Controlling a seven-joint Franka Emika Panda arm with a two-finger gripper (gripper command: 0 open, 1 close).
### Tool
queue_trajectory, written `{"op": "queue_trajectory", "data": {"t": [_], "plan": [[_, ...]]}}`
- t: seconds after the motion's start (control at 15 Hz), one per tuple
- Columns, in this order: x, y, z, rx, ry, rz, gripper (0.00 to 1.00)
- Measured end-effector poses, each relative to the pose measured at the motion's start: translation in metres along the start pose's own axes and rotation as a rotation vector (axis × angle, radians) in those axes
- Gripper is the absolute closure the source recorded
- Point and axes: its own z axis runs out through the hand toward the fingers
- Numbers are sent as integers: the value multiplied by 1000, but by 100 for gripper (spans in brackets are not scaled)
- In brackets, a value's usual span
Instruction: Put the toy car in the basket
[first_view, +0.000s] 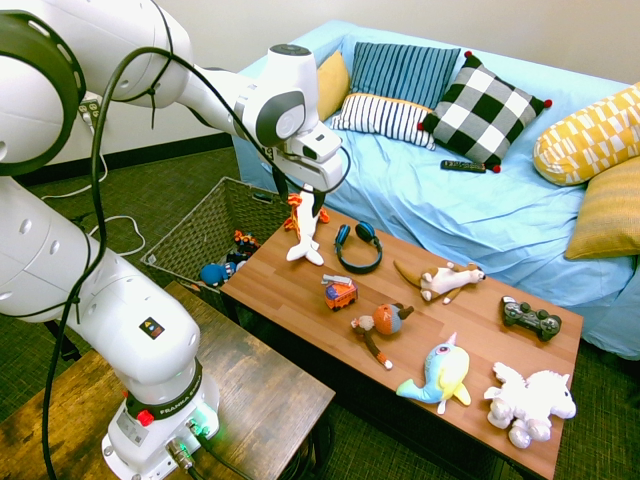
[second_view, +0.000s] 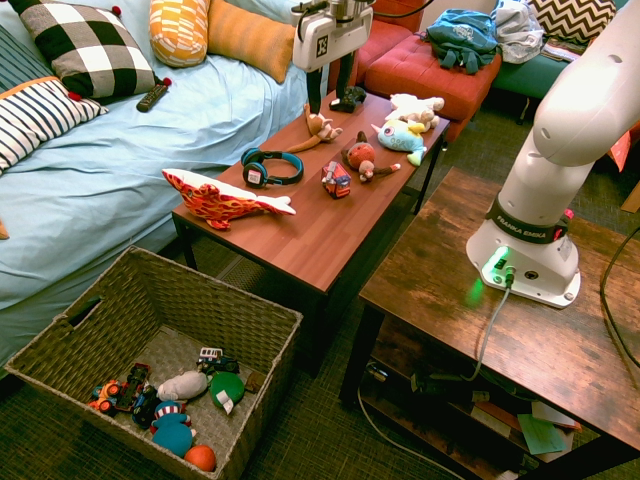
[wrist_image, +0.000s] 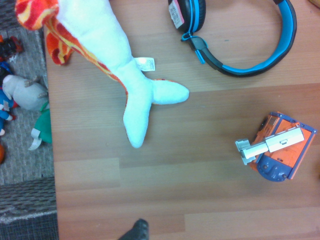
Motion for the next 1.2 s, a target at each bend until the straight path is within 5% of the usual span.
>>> {"op": "queue_trajectory", "data": {"t": [0.4,0.8,1.2], "plan": [[37,1,28,125,-80,77,0],[91,17,148,-5,-220,252,0],[114,48,209,-111,-264,362,0]]}}
